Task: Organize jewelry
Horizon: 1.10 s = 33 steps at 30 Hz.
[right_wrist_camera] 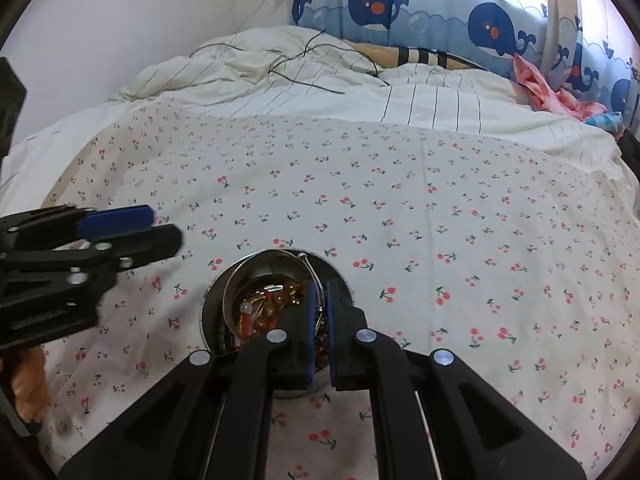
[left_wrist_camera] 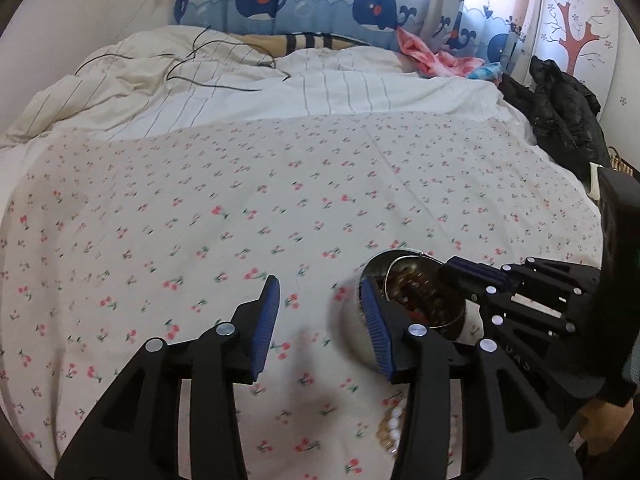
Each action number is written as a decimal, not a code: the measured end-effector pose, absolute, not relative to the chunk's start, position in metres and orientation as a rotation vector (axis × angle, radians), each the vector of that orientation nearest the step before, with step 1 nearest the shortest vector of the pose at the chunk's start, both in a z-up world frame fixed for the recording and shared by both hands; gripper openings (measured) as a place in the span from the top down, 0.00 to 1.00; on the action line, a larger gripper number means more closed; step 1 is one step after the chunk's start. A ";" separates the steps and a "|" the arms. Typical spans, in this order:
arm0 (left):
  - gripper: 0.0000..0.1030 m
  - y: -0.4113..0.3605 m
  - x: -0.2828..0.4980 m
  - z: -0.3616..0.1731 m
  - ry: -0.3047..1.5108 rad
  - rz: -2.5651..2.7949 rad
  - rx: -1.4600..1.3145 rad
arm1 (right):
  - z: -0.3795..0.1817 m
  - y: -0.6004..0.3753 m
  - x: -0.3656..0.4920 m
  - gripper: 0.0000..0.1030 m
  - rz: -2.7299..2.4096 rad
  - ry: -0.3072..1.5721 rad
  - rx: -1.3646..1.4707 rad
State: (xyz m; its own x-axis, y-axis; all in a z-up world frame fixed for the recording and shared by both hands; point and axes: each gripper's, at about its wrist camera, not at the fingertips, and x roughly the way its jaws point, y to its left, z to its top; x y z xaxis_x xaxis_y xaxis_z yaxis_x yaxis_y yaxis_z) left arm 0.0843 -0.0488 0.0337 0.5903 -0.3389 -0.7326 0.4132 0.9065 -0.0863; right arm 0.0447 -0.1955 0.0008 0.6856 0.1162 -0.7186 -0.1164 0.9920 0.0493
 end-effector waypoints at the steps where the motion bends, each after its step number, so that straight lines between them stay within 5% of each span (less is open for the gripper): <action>1: 0.58 -0.046 0.085 0.033 0.837 -0.437 0.093 | 0.000 -0.196 0.045 0.89 0.124 0.802 -0.001; 3: 0.57 -0.042 0.086 0.030 0.854 -0.434 0.088 | 0.007 -0.200 0.039 0.64 0.107 0.770 0.010; 4: 0.57 -0.042 0.086 0.028 0.860 -0.436 0.086 | 0.011 -0.201 0.037 0.62 0.103 0.755 0.011; 33: 0.37 -0.040 0.053 0.008 0.923 -0.421 0.220 | -0.052 -0.167 -0.012 0.54 0.229 1.004 -0.271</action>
State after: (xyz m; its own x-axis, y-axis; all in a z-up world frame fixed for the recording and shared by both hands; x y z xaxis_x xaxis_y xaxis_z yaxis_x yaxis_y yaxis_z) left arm 0.0532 -0.0399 0.0079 0.5298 -0.2568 -0.8083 0.4422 0.8969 0.0050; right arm -0.0122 -0.1674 -0.0523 0.5182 0.0640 -0.8528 -0.3117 0.9427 -0.1187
